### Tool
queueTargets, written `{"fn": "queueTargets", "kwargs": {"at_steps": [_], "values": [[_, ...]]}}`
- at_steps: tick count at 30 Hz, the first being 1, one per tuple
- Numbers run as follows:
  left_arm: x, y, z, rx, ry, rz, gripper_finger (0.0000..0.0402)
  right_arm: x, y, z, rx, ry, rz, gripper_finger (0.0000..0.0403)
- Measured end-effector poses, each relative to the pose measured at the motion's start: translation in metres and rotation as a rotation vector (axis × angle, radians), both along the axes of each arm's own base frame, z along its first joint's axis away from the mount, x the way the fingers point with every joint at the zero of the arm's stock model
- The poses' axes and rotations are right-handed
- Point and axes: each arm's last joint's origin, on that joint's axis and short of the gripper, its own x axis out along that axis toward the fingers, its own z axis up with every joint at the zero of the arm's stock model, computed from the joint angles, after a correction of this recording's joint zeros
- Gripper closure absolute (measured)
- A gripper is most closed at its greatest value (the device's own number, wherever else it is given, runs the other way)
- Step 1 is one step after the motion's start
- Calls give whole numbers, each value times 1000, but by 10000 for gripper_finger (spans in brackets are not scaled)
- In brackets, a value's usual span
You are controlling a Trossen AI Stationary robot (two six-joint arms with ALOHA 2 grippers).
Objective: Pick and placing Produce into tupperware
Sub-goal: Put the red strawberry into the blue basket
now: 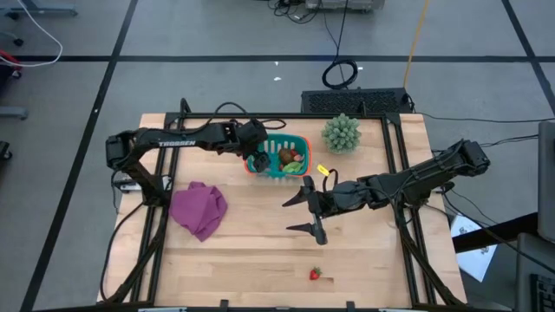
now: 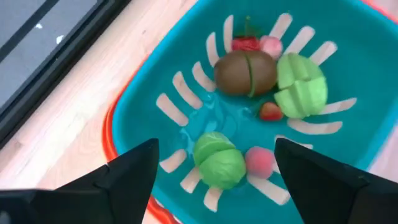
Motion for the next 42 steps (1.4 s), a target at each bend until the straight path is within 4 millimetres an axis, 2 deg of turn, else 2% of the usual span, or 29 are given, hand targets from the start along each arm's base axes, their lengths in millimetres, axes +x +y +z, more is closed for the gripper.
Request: {"fn": "queueTargets", "kwargs": {"at_steps": [5,14,21,28,34,42], "values": [[-14,-17,22,-6,-20,-19,81,-1,0,-3,2,32,-3,108],[-46,-71,52,-88,-3,-45,81,-8,6,-15,82,191,-16,108],[-56,-117,58,-119,1,-127,80,-23,35,-24,225,352,113,108],[-60,-153,58,-117,-15,-156,79,-35,68,-33,340,454,137,108],[-66,-175,59,-95,-42,-158,78,-30,88,-63,377,569,77,108],[-73,-197,59,-112,-62,-167,78,-23,105,-103,381,701,14,108]]}}
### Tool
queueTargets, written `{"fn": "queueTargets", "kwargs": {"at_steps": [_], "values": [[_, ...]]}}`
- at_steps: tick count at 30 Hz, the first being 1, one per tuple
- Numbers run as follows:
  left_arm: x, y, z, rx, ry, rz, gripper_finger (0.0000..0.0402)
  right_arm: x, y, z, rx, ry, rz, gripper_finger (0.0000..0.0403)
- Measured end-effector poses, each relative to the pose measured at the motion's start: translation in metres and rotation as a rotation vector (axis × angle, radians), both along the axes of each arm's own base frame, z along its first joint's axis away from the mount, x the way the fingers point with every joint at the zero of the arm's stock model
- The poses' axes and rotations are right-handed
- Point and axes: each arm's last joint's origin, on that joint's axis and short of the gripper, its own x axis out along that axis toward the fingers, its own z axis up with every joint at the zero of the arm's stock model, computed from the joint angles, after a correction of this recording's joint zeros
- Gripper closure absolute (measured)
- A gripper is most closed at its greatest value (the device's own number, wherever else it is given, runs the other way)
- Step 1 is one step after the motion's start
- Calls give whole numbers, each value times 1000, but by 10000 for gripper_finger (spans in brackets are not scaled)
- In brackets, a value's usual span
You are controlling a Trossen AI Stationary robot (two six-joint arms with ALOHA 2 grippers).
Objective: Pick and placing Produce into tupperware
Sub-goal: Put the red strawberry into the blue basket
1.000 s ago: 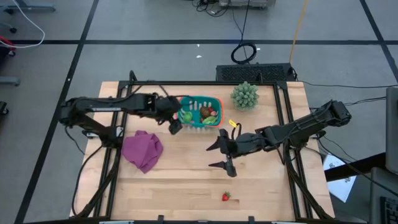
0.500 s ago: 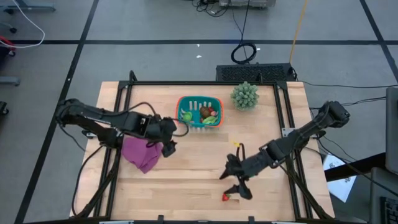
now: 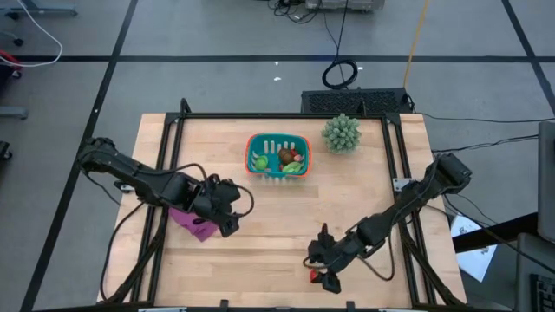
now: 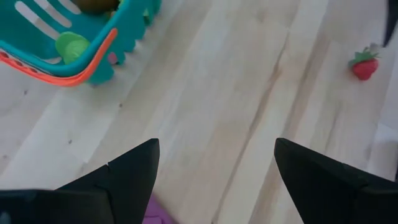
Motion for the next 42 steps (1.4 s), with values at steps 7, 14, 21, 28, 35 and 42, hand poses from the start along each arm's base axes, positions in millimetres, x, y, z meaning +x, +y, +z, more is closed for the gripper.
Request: {"fn": "queueTargets", "kwargs": {"at_steps": [7,14,21,28,35,42], "values": [[-4,-9,0,9,-16,1,78,-3,13,-21,5,82,-20,108],[-4,-10,1,16,-27,17,78,-3,19,-35,1,134,-41,108],[-4,-10,1,14,-29,21,78,-3,19,-39,-10,141,-40,108],[-4,-10,1,13,-29,22,78,-5,16,-42,-30,178,-61,108],[-4,-10,1,15,-29,19,78,-7,14,-44,-50,202,-99,108],[-4,-10,1,15,-29,18,78,-6,14,-44,-61,192,-116,108]]}}
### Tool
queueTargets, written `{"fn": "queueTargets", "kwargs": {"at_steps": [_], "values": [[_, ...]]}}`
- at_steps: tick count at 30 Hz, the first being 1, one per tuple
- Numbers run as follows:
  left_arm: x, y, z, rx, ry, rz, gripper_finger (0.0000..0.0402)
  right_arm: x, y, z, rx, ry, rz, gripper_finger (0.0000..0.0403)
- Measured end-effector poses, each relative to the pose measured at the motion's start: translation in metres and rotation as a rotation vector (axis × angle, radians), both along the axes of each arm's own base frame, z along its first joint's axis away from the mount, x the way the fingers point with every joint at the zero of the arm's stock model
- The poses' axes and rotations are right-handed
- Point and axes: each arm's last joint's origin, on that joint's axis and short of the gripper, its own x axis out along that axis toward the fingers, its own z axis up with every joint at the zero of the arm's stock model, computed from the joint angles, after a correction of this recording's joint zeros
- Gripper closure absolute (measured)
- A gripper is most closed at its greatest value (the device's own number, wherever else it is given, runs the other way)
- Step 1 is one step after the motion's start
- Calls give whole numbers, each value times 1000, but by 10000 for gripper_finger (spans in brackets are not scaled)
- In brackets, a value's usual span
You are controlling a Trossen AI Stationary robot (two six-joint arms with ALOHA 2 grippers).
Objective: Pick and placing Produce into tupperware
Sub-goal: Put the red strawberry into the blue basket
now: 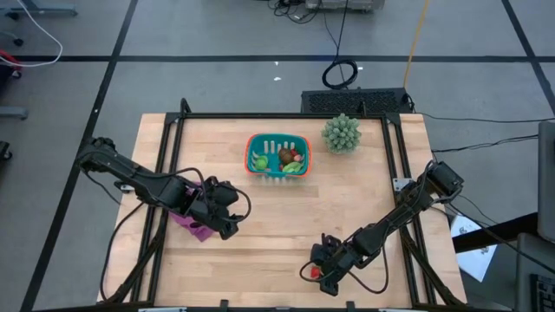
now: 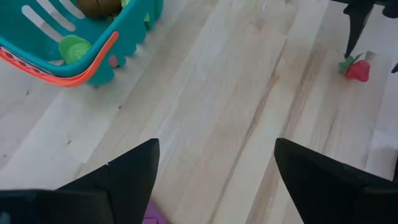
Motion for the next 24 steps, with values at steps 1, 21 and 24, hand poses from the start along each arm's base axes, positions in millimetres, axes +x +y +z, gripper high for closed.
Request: {"fn": "queueTargets", "kwargs": {"at_steps": [1,21,24], "values": [[0,0,0,0,0,0,78,0,0,0,-3,-2,-2,108],[0,0,0,4,-1,-5,78,9,-5,-20,-13,56,-17,109],[0,0,0,9,-3,-2,78,10,-6,-20,-12,57,-23,109]]}}
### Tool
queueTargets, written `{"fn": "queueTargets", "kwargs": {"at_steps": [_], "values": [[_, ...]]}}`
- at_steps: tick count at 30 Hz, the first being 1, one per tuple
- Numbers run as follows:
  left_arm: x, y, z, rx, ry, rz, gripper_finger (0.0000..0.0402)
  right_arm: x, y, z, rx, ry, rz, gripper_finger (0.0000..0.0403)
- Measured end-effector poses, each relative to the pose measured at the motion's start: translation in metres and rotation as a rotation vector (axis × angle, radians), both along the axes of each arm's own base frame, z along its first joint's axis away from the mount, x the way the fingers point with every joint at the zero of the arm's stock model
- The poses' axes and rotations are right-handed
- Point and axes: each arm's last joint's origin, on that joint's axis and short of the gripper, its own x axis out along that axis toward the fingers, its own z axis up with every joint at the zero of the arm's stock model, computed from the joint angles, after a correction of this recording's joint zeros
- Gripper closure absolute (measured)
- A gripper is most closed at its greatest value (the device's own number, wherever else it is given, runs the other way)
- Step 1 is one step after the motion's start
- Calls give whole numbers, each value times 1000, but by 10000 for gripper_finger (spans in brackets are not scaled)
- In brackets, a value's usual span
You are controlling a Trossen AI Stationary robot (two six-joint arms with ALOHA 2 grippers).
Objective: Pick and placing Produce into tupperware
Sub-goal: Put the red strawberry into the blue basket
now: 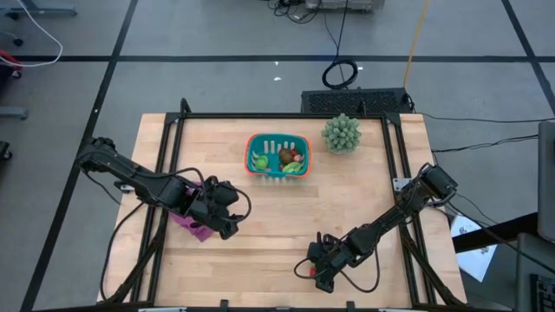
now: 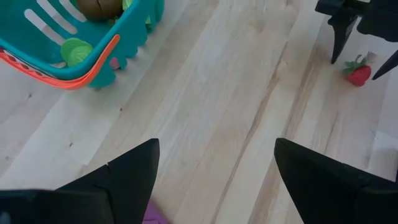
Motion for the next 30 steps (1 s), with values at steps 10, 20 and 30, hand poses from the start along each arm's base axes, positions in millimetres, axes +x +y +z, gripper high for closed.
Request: {"fn": "queueTargets", "kwargs": {"at_steps": [10,20,30], "values": [[0,0,0,1,0,1,78,2,-4,0,-2,4,-11,114],[0,0,0,1,0,1,78,2,-5,-1,-11,7,-13,165],[0,0,0,0,0,1,78,3,-6,-1,-13,7,-20,210]]}}
